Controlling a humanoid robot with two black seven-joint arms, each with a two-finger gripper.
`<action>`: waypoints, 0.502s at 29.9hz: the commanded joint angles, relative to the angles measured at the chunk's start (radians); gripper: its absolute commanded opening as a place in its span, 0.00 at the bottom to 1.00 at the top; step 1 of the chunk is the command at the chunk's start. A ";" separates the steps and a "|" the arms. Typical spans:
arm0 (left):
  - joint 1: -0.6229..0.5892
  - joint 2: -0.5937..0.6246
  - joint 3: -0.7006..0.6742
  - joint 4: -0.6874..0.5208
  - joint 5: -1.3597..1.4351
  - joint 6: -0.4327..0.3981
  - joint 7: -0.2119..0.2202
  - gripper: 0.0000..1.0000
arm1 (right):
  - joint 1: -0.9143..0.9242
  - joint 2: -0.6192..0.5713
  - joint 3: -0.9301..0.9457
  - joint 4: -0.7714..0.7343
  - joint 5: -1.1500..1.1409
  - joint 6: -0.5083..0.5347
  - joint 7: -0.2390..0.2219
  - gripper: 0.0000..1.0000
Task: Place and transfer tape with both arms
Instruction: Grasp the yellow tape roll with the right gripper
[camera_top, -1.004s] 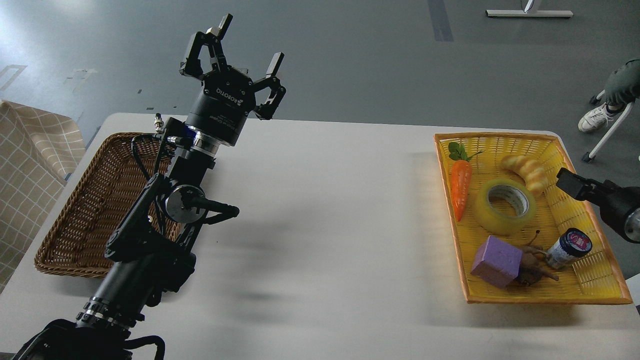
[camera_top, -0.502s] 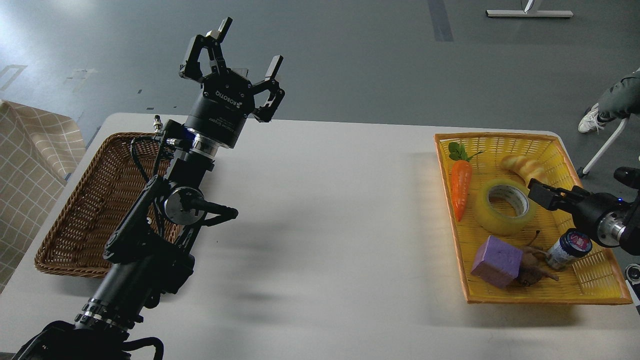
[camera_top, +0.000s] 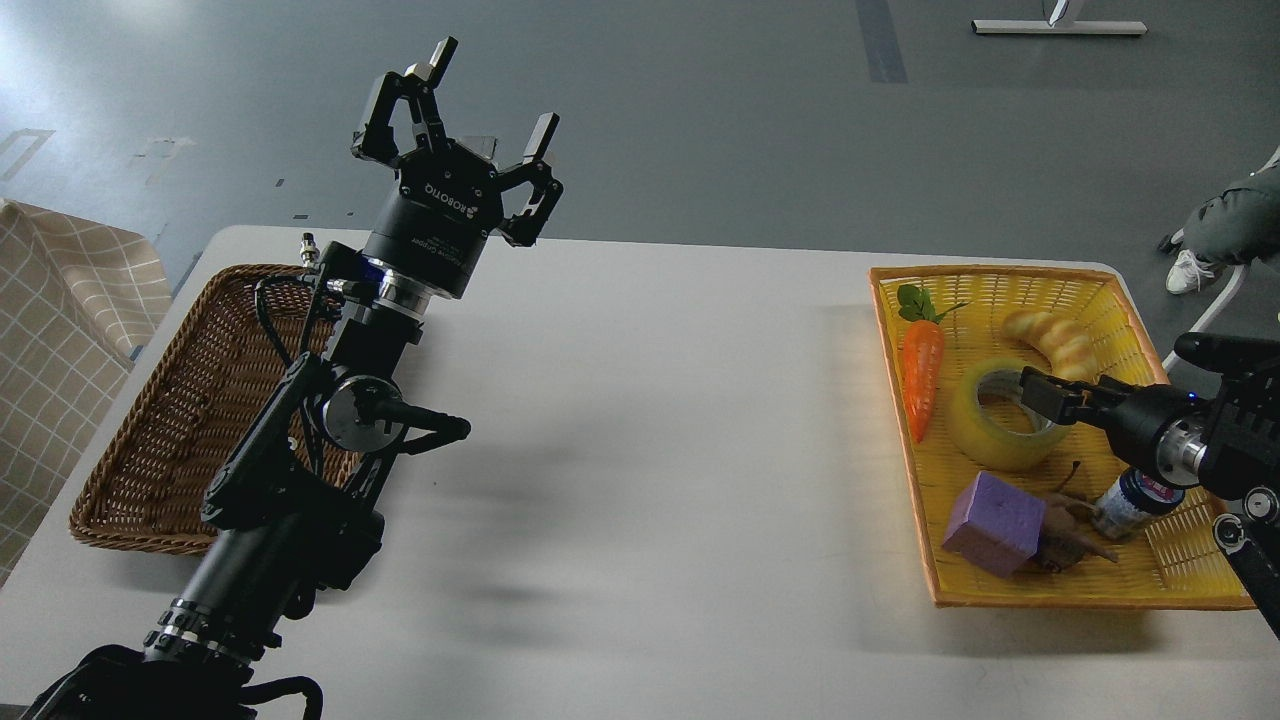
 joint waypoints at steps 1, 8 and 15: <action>0.001 0.004 -0.001 -0.005 0.000 0.000 0.000 0.98 | 0.005 0.001 -0.007 -0.011 0.000 0.000 0.000 0.84; 0.000 0.010 -0.001 -0.003 0.000 0.000 0.000 0.98 | 0.005 0.003 -0.012 -0.015 0.000 -0.001 -0.001 0.84; 0.000 0.015 -0.003 -0.003 -0.001 0.000 0.000 0.98 | 0.005 0.043 -0.012 -0.069 0.000 -0.001 -0.001 0.81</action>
